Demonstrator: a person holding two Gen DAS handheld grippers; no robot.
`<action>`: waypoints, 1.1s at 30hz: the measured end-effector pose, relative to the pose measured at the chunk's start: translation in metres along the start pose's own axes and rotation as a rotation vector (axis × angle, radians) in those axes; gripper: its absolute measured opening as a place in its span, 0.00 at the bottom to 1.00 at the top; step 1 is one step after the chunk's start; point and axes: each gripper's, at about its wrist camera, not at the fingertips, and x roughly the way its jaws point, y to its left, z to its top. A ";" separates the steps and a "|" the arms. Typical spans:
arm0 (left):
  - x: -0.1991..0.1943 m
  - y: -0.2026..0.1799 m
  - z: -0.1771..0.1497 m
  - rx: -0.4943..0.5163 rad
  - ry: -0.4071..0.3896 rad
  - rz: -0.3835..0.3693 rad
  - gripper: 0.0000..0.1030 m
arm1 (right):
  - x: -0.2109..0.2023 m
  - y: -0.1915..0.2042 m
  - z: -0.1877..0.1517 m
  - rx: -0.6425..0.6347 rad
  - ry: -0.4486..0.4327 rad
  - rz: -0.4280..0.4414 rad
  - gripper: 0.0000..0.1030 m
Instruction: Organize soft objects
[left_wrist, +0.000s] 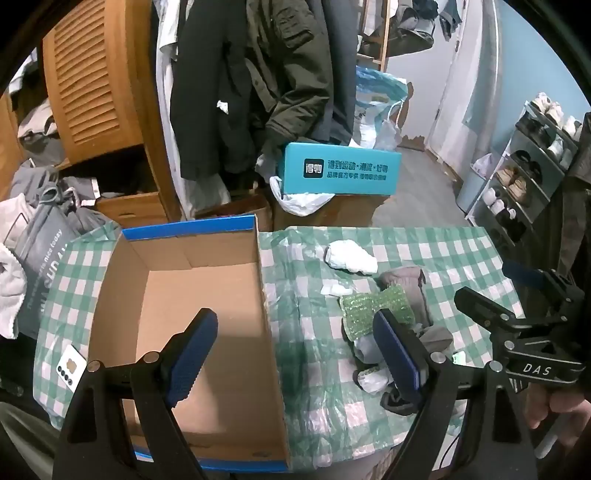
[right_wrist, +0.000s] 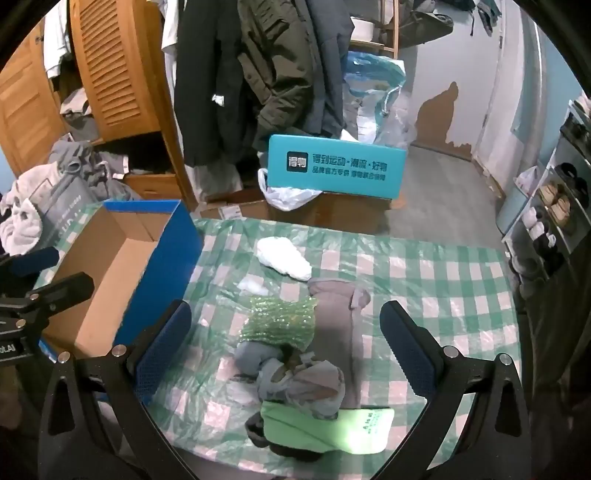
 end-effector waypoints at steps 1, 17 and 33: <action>0.000 0.000 0.000 -0.001 0.000 -0.001 0.85 | 0.000 0.000 0.000 0.000 0.000 -0.001 0.98; -0.005 -0.001 0.000 0.004 -0.034 -0.002 0.85 | -0.002 0.000 -0.001 0.003 0.000 -0.003 0.98; -0.008 -0.001 0.000 0.000 -0.036 -0.007 0.85 | -0.001 0.002 -0.001 -0.001 0.007 -0.008 0.98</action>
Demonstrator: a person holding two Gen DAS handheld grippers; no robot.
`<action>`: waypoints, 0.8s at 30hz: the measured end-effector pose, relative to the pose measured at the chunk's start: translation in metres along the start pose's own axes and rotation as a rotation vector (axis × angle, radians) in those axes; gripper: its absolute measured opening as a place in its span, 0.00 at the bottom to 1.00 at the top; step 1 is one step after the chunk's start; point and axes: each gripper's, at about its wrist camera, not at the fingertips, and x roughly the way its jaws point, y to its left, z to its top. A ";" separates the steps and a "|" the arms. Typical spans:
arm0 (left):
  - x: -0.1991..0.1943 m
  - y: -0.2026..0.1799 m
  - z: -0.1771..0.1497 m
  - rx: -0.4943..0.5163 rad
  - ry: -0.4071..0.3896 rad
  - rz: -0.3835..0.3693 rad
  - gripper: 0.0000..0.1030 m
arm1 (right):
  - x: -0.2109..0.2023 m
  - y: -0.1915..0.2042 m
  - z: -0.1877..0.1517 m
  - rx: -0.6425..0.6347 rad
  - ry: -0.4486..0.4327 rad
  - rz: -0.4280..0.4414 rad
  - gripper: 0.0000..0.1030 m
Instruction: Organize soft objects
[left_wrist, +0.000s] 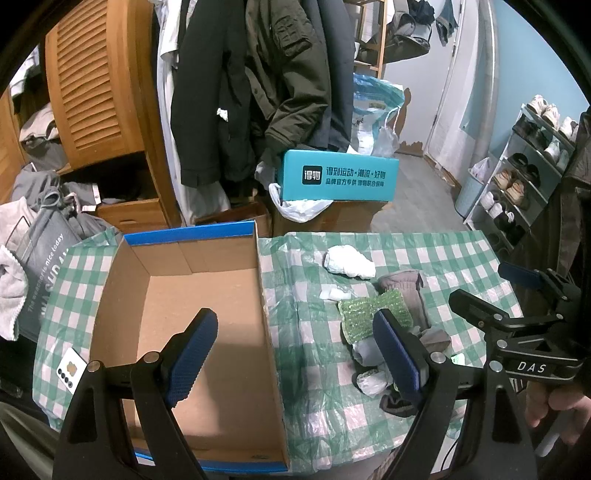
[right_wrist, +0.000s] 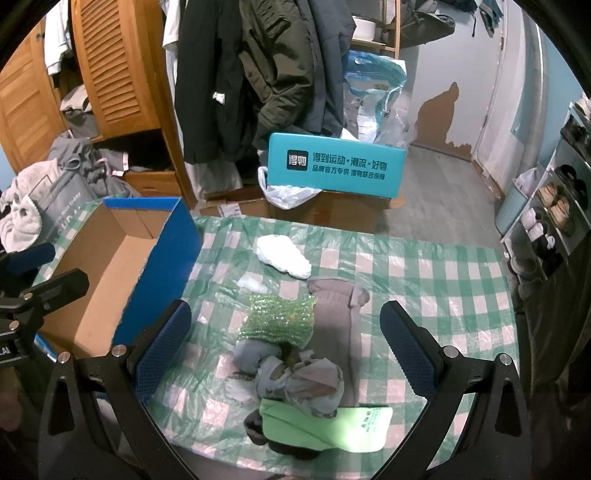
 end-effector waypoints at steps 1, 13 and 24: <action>-0.001 0.000 0.000 0.000 -0.001 -0.001 0.85 | -0.001 0.001 0.000 0.000 0.001 0.000 0.98; 0.000 -0.002 -0.002 0.001 0.002 0.002 0.85 | 0.000 0.000 0.000 0.000 0.002 0.000 0.98; -0.001 -0.002 -0.004 0.001 0.006 0.004 0.85 | -0.001 -0.002 0.001 -0.003 0.002 -0.002 0.98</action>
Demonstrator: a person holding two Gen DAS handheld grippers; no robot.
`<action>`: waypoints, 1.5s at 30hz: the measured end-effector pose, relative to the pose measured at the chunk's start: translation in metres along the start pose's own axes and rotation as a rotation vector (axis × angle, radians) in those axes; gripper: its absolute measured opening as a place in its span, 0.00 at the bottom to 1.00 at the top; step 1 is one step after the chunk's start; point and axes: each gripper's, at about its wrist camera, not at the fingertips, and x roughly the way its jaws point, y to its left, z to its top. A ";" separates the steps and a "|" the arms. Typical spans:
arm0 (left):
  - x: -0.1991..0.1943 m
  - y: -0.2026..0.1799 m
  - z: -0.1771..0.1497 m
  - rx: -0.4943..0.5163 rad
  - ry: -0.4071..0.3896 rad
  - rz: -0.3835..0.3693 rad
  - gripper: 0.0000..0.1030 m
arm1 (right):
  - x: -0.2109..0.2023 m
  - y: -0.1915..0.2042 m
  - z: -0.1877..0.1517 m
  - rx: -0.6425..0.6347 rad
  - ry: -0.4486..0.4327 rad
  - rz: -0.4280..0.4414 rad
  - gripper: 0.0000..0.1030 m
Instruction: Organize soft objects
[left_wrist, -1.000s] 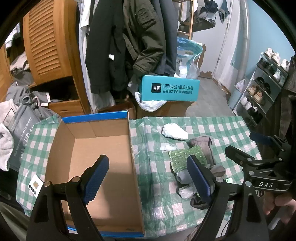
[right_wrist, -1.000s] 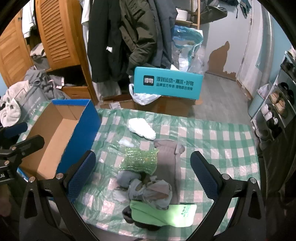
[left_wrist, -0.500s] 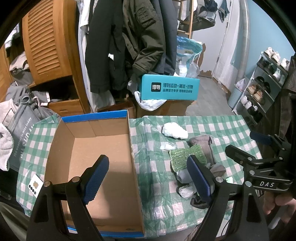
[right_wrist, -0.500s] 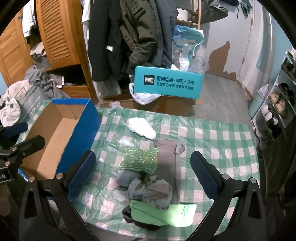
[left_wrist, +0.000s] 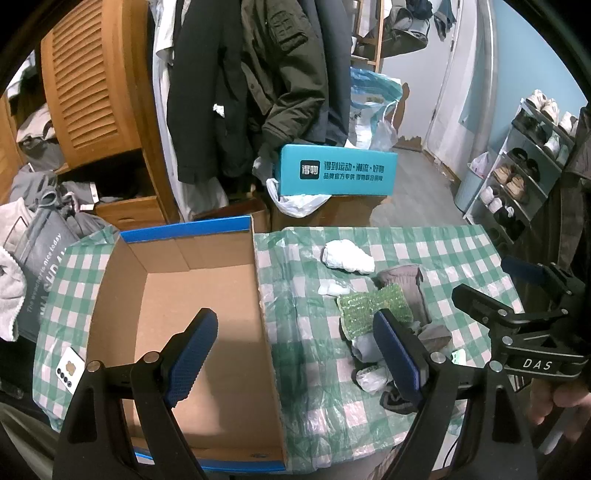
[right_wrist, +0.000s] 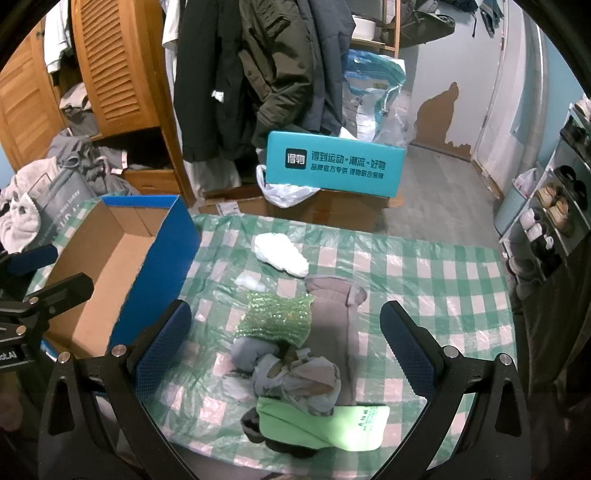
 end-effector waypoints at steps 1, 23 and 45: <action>0.000 0.000 0.000 0.000 0.000 0.000 0.85 | -0.001 0.001 0.000 0.000 -0.001 0.000 0.98; 0.005 -0.002 -0.009 0.007 0.010 0.004 0.85 | -0.001 -0.005 -0.001 0.004 0.001 -0.008 0.98; 0.048 -0.037 -0.011 0.062 0.106 -0.050 0.85 | 0.018 -0.052 -0.033 0.060 0.092 -0.041 0.98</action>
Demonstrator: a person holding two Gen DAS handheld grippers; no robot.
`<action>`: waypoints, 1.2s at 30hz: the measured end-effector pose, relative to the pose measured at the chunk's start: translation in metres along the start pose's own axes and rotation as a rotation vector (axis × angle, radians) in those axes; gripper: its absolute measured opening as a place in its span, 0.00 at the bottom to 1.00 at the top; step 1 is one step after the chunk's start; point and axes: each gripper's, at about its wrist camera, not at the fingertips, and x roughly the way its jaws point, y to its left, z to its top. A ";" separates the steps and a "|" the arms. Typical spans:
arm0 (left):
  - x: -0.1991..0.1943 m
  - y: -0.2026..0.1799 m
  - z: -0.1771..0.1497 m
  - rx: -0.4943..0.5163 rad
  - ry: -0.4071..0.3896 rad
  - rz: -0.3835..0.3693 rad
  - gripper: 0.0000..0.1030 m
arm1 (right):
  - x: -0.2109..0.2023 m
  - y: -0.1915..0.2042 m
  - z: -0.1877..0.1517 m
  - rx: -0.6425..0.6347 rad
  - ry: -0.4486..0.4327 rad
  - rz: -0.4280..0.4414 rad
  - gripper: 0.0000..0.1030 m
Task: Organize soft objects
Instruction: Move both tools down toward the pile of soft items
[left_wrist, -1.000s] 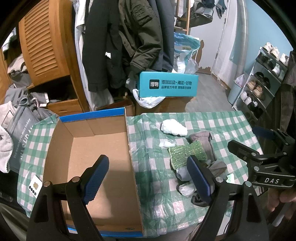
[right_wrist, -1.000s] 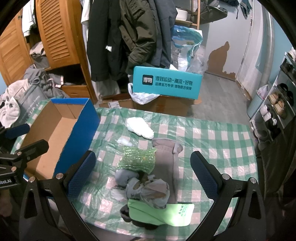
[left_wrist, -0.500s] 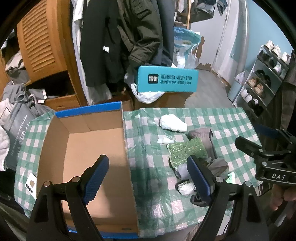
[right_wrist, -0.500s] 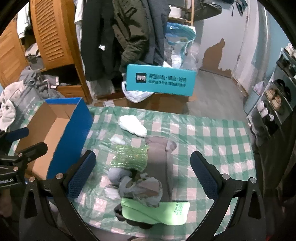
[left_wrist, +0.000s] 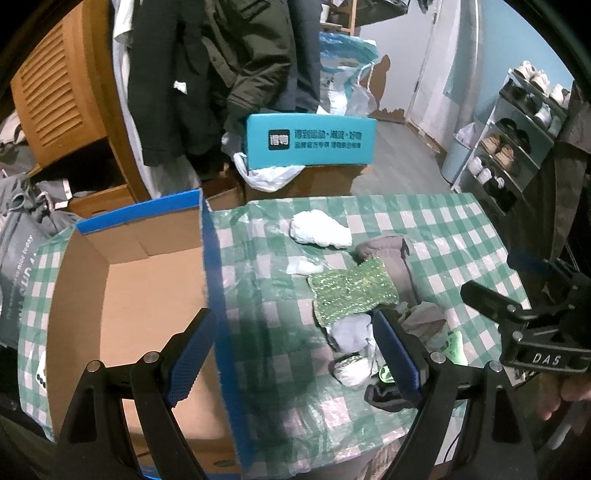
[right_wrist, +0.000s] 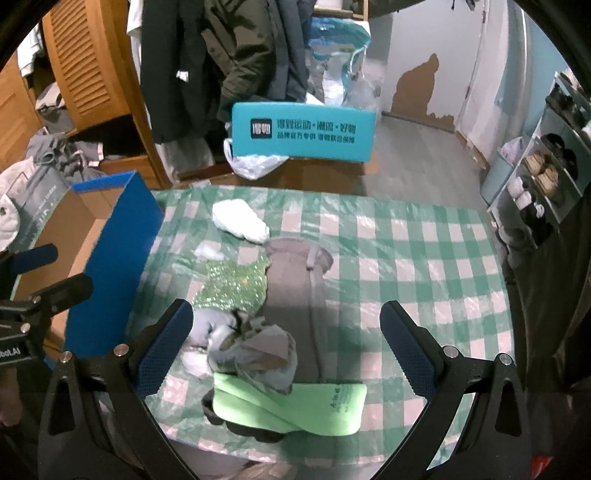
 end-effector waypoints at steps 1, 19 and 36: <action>0.004 -0.002 0.000 0.004 0.006 -0.001 0.85 | 0.002 -0.001 -0.002 -0.003 0.008 0.000 0.98; 0.052 -0.014 -0.010 0.021 0.095 -0.019 0.85 | 0.056 -0.009 -0.025 0.028 0.176 0.031 0.93; 0.080 -0.016 -0.014 0.001 0.155 -0.034 0.85 | 0.086 0.001 -0.037 -0.025 0.256 0.032 0.74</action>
